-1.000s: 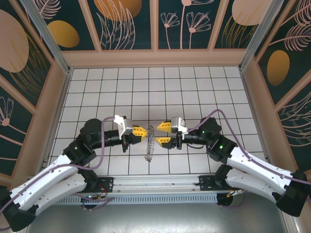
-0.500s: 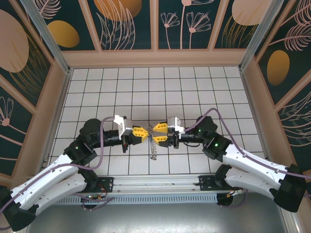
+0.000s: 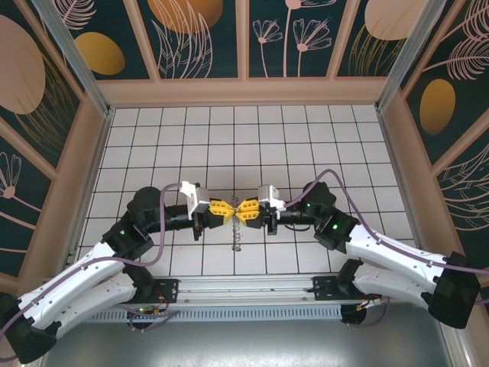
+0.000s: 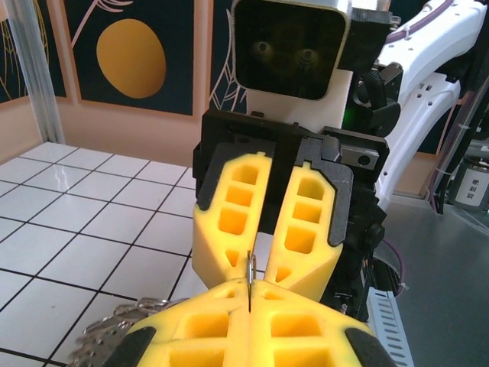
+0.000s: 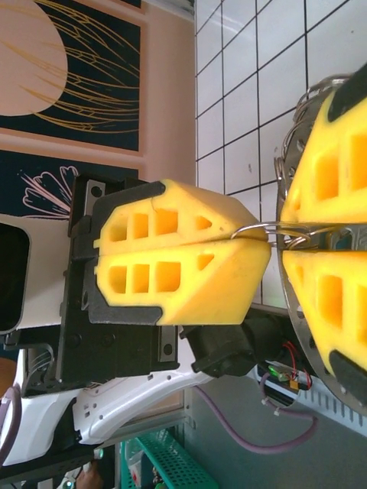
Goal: Put the keys on the keyring
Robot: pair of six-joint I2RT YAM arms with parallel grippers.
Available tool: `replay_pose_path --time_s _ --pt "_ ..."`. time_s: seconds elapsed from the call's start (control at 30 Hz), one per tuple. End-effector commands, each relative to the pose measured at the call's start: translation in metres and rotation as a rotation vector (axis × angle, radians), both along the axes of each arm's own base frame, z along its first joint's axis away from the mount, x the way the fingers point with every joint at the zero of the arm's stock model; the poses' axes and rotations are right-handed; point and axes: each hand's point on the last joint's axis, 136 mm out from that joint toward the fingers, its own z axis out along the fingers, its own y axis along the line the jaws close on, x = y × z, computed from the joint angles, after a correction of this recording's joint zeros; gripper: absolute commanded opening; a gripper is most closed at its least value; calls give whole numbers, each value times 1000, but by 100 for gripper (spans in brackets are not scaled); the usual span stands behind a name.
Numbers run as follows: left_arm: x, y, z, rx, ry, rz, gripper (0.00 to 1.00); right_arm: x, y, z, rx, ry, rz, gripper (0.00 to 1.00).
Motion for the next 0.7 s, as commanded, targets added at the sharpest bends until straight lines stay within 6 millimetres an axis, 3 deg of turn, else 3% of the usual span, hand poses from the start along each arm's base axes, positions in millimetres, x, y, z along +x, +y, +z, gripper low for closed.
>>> replay_pose_path --time_s 0.0,0.2,0.33,0.47,0.67 --pt "-4 -1 11 -34 -30 -20 0 1 3 23 50 -48 0 3" --pt "2 -4 -1 8 -2 -2 0 11 3 18 -1 -50 -55 0" --pt "4 -4 -6 55 15 7 0 24 4 5 -127 -60 -117 0" --pt "5 -5 -15 129 41 -2 12 29 3 2 -212 -82 -138 0" --pt "2 -6 -13 146 49 -28 9 29 8 1 -294 -69 -113 0"
